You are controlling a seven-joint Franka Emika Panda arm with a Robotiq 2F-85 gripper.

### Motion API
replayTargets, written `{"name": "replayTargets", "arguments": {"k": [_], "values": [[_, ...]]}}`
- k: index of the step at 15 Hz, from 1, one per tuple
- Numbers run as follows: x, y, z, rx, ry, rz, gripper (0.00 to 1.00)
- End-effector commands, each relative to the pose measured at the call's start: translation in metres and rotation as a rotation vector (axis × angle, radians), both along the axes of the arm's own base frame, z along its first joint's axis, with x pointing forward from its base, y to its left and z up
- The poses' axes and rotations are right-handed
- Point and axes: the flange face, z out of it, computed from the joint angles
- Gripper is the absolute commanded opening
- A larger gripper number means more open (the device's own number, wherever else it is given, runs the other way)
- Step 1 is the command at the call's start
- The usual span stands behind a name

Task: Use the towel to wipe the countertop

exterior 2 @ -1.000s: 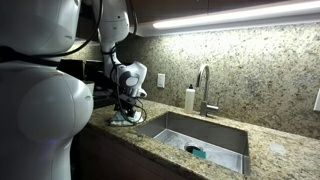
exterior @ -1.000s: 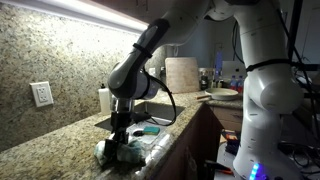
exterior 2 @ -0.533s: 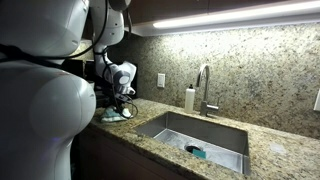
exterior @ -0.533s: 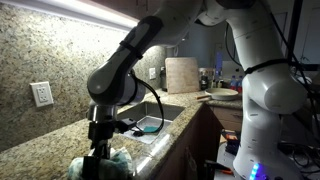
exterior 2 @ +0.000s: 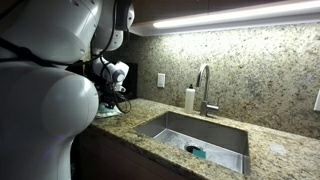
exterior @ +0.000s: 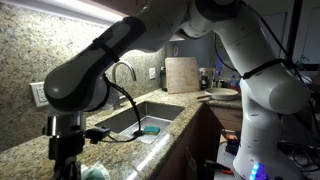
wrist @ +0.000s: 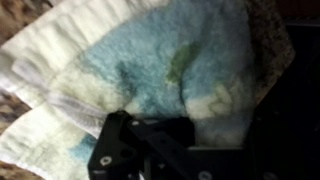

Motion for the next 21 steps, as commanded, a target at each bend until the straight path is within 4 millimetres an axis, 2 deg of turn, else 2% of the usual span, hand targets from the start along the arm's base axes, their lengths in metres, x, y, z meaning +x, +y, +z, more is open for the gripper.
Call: {"name": "replayTargets", "arguments": {"k": [1,4,6,10,21], "values": [[-0.003,0.06,-0.044,0.041,0.063,0.117,0.0],[0.0,0.08,-0.056,0.027,0.098,0.139,0.0],[-0.002,0.077,-0.066,0.012,0.139,0.116,0.0],[-0.001,0.048,-0.07,-0.018,0.166,0.034,0.0],[-0.007,-0.026,-0.044,0.051,0.149,-0.239,0.0]]}}
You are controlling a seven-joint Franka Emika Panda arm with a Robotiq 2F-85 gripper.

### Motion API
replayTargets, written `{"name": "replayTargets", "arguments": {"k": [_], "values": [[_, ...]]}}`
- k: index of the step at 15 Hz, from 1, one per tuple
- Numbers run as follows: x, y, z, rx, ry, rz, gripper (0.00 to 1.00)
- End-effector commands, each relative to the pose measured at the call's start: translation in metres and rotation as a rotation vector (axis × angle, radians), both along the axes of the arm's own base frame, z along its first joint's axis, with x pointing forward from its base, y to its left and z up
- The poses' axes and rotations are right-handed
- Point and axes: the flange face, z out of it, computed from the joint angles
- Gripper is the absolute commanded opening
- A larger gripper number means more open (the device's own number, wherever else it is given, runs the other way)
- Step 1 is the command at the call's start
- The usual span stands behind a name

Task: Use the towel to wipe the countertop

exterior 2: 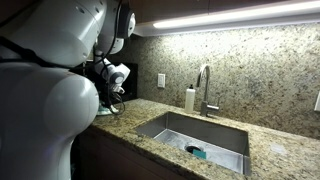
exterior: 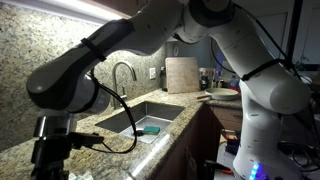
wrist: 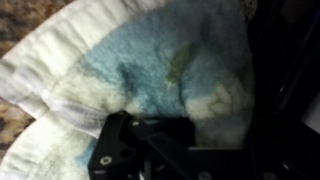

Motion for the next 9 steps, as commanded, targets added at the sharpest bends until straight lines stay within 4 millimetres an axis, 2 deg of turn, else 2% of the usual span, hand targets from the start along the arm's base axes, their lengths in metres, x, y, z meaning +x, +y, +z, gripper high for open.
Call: {"name": "replayTargets", "arguments": {"k": [1,4,9], "values": [[-0.021,-0.055,-0.041,-0.05,0.057,-0.1,0.0],[-0.023,-0.08,-0.036,-0.055,0.062,-0.157,0.0],[-0.022,-0.136,-0.028,-0.08,0.066,-0.237,0.0]]}}
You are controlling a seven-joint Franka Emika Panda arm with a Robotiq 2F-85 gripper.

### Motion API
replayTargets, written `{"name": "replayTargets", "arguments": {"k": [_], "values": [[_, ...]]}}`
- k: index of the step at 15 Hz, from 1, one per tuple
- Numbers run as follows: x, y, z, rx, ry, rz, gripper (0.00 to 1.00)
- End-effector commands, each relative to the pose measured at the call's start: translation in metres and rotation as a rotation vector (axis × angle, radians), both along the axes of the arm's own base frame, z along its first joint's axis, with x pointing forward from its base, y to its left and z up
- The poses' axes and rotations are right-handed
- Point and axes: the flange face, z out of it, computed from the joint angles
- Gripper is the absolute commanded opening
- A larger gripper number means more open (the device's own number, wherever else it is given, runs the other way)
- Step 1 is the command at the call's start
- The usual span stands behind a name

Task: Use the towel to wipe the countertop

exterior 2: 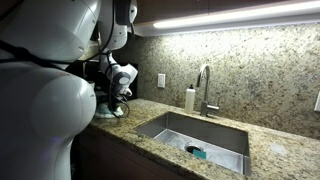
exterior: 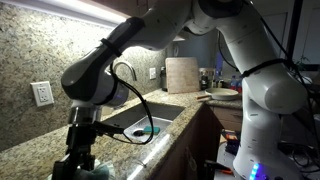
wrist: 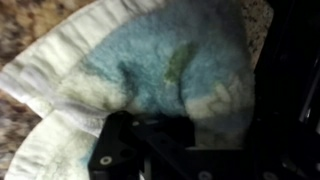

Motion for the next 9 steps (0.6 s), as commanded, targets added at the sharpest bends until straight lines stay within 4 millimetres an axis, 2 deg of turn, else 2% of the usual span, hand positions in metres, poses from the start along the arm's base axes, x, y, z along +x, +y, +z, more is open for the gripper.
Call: {"name": "replayTargets", "arguments": {"k": [1,9], "values": [[-0.017,-0.073,-0.026,-0.068,0.034,-0.073,0.0],[-0.034,-0.171,-0.02,-0.138,0.049,-0.22,0.0]]}}
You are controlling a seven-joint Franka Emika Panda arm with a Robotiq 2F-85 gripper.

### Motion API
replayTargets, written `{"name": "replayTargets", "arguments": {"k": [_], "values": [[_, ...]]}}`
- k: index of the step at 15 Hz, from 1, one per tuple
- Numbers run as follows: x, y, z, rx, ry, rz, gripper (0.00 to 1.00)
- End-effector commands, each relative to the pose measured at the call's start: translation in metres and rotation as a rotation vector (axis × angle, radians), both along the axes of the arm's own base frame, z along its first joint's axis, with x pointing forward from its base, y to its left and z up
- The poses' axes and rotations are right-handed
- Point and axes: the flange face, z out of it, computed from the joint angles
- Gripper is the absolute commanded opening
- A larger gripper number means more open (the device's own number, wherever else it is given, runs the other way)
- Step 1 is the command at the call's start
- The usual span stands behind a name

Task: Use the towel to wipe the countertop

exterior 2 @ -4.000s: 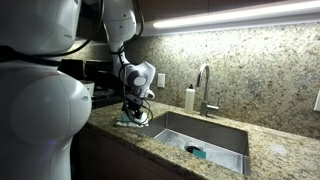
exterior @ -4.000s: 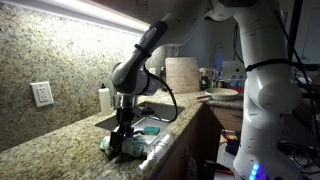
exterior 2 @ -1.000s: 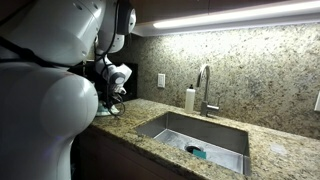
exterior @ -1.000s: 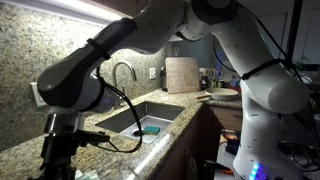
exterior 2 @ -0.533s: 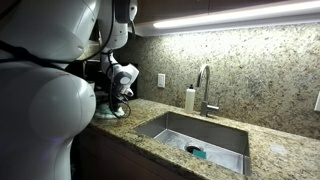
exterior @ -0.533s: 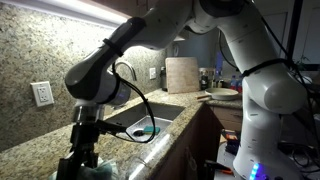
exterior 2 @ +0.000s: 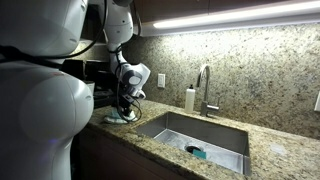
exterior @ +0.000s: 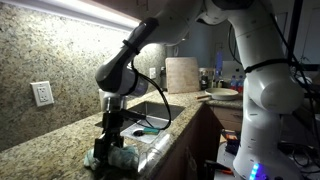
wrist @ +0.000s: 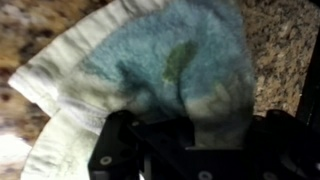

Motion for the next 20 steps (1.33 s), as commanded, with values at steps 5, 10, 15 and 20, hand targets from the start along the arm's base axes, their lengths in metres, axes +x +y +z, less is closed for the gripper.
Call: {"name": "replayTargets", "arguments": {"k": [5,10,15,20], "values": [[-0.015,-0.059,0.0,-0.042,0.002,-0.058,0.01],[-0.032,-0.038,-0.015,-0.029,0.022,-0.05,0.0],[-0.059,0.011,-0.028,0.023,0.027,-0.049,0.0],[-0.068,0.083,-0.038,0.084,0.028,0.024,0.0]]}}
